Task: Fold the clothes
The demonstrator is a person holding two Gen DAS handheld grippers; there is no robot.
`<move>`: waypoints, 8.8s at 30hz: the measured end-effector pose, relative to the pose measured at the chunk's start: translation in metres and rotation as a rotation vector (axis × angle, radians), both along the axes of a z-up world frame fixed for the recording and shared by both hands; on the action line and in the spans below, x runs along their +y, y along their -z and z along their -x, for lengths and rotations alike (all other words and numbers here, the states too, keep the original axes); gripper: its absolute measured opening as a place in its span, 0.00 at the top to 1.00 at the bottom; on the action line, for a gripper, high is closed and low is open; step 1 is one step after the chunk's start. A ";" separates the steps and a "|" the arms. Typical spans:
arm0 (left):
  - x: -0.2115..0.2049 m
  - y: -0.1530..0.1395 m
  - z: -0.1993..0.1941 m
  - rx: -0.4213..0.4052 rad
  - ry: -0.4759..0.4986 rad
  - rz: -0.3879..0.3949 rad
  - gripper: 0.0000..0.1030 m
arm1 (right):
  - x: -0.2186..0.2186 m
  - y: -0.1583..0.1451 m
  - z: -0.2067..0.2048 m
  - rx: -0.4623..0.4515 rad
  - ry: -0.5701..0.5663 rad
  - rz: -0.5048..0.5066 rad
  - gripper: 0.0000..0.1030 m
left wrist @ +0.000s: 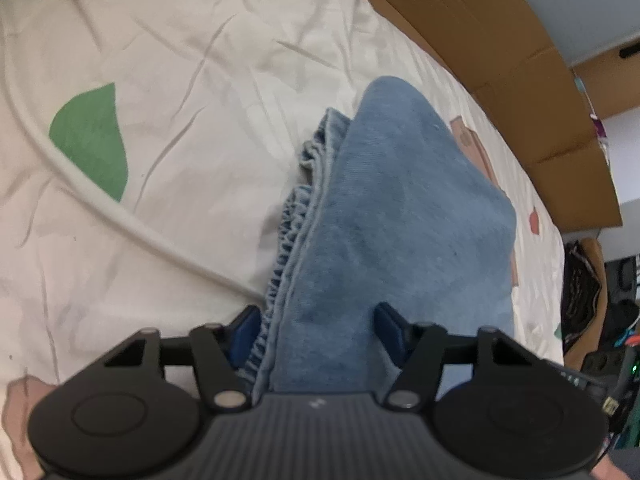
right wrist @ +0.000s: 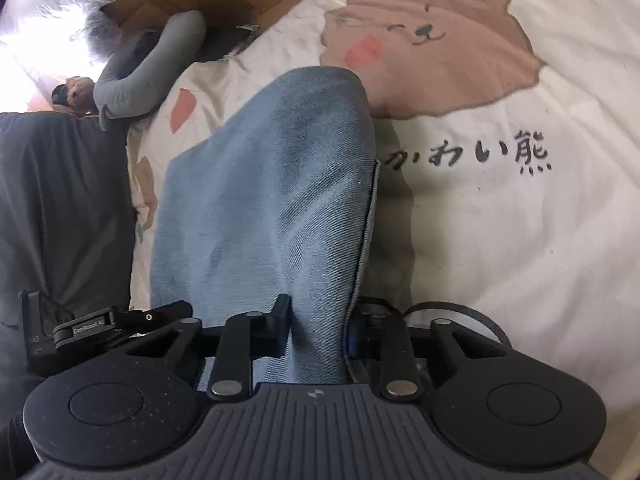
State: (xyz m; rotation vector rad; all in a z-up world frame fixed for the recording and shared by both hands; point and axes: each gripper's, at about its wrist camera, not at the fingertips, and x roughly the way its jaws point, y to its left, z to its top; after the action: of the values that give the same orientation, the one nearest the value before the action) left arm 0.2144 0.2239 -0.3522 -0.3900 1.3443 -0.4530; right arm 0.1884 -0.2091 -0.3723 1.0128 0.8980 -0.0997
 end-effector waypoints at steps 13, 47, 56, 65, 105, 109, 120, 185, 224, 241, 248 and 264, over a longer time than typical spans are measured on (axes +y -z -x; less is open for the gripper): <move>-0.022 -0.005 0.028 0.038 -0.001 0.063 0.53 | -0.021 -0.046 0.018 -0.006 0.008 0.074 0.81; -0.067 0.027 -0.021 0.202 0.220 0.206 0.37 | -0.052 0.014 0.028 -0.003 0.041 -0.150 0.60; -0.073 0.040 -0.025 0.244 0.194 0.239 0.27 | -0.055 0.025 0.016 0.029 -0.016 -0.160 0.52; -0.076 0.018 -0.024 0.188 0.222 0.241 0.52 | -0.047 0.016 0.015 -0.007 0.002 -0.129 0.72; -0.128 -0.303 -0.034 -0.148 0.236 0.139 0.58 | -0.078 -0.300 -0.003 -0.240 -0.119 0.116 0.77; -0.151 -0.331 -0.035 -0.178 0.247 0.158 0.59 | -0.094 -0.339 0.004 -0.249 -0.108 0.180 0.77; -0.229 -0.377 -0.023 -0.211 0.299 0.205 0.59 | -0.149 -0.408 0.050 -0.224 -0.036 0.284 0.77; -0.656 -0.148 0.052 -0.098 0.534 0.405 0.58 | -0.478 -0.223 0.268 0.127 0.212 0.597 0.76; -0.699 -0.185 0.048 -0.361 0.847 0.160 0.62 | -0.483 -0.145 0.281 0.195 0.271 0.623 0.63; -0.706 -0.138 0.057 -0.458 0.954 -0.023 0.62 | -0.461 -0.171 0.285 0.290 0.236 0.830 0.38; -0.706 -0.134 0.061 -0.494 0.960 -0.038 0.62 | -0.459 -0.180 0.271 0.182 0.232 0.824 0.40; -0.713 -0.159 0.045 -0.506 1.045 0.028 0.65 | -0.471 -0.145 0.271 0.198 0.235 0.776 0.46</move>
State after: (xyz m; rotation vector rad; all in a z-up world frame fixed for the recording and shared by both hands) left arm 0.1690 -0.4890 -0.1936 0.4372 0.9504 -1.3328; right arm -0.0825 -0.6801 -0.2270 0.3753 0.8106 -0.7021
